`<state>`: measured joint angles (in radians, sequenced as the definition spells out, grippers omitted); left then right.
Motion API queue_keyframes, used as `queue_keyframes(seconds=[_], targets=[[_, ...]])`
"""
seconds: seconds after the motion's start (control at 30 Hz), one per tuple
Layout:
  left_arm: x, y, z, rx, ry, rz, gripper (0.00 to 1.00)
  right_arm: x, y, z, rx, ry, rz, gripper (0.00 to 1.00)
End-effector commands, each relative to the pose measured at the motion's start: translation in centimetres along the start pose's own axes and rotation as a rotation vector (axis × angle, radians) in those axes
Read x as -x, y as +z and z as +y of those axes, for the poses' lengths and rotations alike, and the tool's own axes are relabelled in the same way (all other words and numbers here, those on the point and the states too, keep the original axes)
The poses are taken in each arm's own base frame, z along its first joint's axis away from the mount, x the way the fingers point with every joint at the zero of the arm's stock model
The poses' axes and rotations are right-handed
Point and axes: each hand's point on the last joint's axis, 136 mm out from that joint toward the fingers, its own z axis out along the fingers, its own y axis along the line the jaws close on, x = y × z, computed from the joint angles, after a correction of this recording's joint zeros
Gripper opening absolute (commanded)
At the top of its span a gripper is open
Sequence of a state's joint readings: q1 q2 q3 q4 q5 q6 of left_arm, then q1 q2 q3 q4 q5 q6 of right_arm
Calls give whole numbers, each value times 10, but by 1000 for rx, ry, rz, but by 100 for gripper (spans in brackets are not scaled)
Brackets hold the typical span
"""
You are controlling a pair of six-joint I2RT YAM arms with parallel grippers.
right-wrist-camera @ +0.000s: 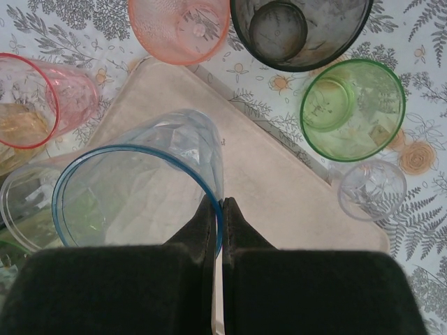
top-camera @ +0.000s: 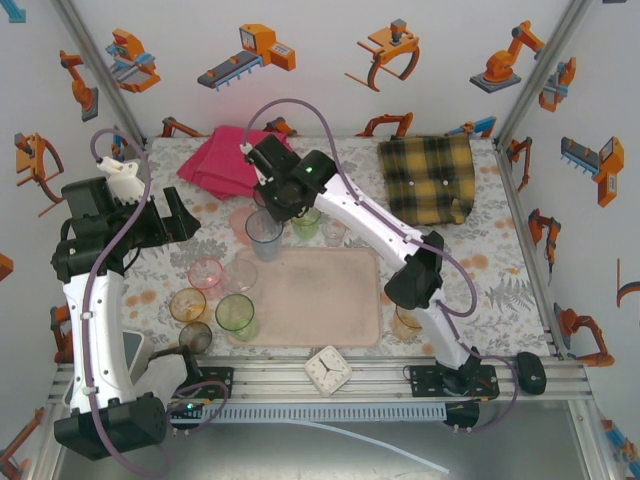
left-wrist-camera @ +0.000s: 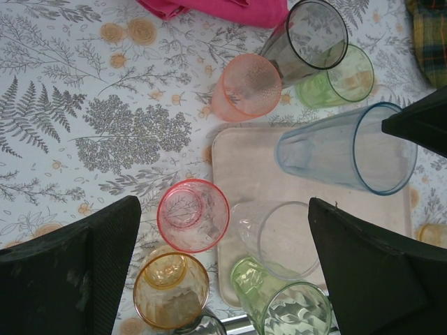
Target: Place the glasses into the tray
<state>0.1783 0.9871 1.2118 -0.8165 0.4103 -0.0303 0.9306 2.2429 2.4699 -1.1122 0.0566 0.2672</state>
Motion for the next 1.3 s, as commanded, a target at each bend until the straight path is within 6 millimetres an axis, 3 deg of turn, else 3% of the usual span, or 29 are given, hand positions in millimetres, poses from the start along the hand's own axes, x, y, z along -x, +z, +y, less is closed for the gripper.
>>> queue_keyframes(seconds=[0.0, 0.67, 1.27], targets=[[2, -1, -1, -14, -9, 0, 97, 23, -10, 17, 45, -22, -93, 0], [1, 2, 1, -17, -23, 4, 97, 11, 30, 33, 67, -46, -43, 0], [7, 3, 0, -36, -44, -3, 97, 6, 48, 36, 74, -44, -23, 0]])
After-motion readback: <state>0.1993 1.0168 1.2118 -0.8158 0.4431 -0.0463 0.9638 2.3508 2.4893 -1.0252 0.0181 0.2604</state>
